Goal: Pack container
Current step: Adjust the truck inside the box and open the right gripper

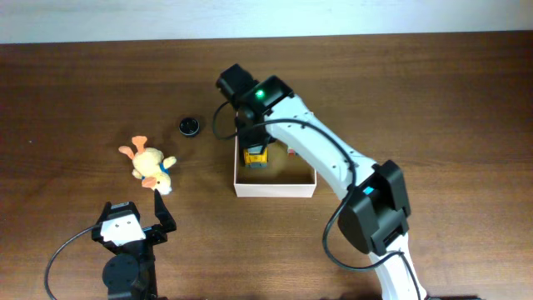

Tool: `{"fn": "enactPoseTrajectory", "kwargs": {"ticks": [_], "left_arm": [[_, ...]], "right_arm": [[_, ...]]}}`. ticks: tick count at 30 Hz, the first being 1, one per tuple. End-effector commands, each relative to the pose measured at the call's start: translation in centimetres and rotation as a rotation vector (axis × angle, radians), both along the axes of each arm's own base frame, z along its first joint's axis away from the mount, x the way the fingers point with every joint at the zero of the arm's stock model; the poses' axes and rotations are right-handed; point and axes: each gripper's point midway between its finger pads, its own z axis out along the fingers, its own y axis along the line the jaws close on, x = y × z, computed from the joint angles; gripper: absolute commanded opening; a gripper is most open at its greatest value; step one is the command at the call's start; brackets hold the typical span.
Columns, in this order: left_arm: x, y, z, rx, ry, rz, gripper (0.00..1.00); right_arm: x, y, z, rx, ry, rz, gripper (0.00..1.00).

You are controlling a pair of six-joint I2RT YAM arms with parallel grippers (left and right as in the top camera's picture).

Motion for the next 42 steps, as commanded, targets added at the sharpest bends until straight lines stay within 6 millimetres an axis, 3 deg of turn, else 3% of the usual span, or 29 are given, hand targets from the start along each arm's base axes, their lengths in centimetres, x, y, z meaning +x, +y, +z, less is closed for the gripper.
{"fn": "enactPoseTrajectory", "kwargs": {"ticks": [1,9,16,30,42], "left_arm": [[0.1,-0.3,-0.2,0.014,0.003,-0.016,0.99],[0.1,-0.3,-0.2,0.014,0.003,-0.016,0.99],[0.1,-0.3,-0.2,0.014,0.003,-0.016,0.99],[0.1,-0.3,-0.2,0.013,0.003,-0.016,0.99],[0.1,-0.3,-0.2,0.014,0.003,-0.016,0.99]], "right_arm": [[0.7,-1.3,1.5,-0.006,-0.028,-0.008,0.07],[0.3,-3.9,-1.6,-0.060,0.041,-0.042,0.07],[-0.3,-4.3,-4.1,-0.064,0.073,-0.046,0.07],[0.2,-3.2,-5.8,-0.009,0.057,-0.040,0.05],[1.1,-1.5,-5.7,0.076,0.034,-0.025,0.04]]}}
